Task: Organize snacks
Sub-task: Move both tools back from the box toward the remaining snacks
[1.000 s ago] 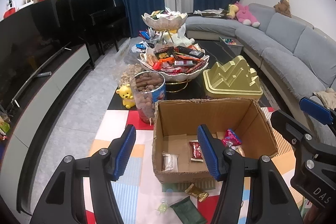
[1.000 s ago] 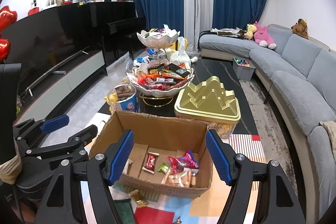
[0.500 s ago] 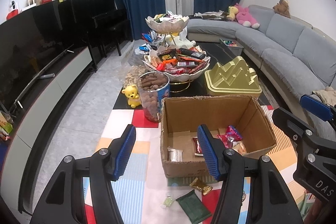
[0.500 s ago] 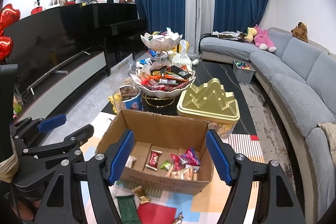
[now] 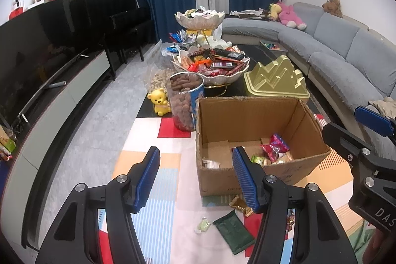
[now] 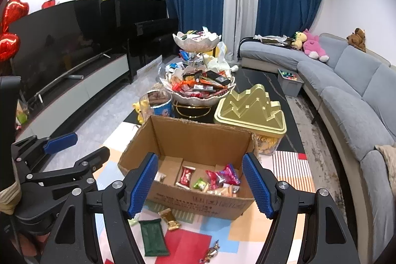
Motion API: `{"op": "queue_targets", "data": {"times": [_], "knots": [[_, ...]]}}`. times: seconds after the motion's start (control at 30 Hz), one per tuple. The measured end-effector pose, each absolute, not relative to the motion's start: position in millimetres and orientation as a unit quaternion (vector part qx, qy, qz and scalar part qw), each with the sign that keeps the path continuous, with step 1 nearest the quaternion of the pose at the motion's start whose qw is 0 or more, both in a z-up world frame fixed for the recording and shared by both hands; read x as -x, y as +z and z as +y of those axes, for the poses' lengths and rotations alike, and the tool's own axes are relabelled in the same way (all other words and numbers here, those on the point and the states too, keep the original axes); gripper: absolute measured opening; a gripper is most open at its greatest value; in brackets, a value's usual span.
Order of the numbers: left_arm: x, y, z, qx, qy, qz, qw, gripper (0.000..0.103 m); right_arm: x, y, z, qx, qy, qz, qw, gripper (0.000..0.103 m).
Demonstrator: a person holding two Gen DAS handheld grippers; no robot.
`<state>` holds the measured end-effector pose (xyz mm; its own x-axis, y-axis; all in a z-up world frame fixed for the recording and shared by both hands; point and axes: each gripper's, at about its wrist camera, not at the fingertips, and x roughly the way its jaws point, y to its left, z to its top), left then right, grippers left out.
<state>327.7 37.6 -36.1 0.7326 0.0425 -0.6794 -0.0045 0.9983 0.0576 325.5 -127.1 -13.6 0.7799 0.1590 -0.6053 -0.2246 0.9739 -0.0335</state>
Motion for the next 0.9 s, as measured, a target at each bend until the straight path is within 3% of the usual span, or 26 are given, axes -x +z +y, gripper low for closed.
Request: {"op": "queue_targets", "data": {"times": [0.9], "knots": [[-293, -91, 61, -0.032, 0.003, 0.383, 0.923, 0.06, -301, -63, -104, 0.093, 0.114, 0.334, 0.931, 0.072]]}}
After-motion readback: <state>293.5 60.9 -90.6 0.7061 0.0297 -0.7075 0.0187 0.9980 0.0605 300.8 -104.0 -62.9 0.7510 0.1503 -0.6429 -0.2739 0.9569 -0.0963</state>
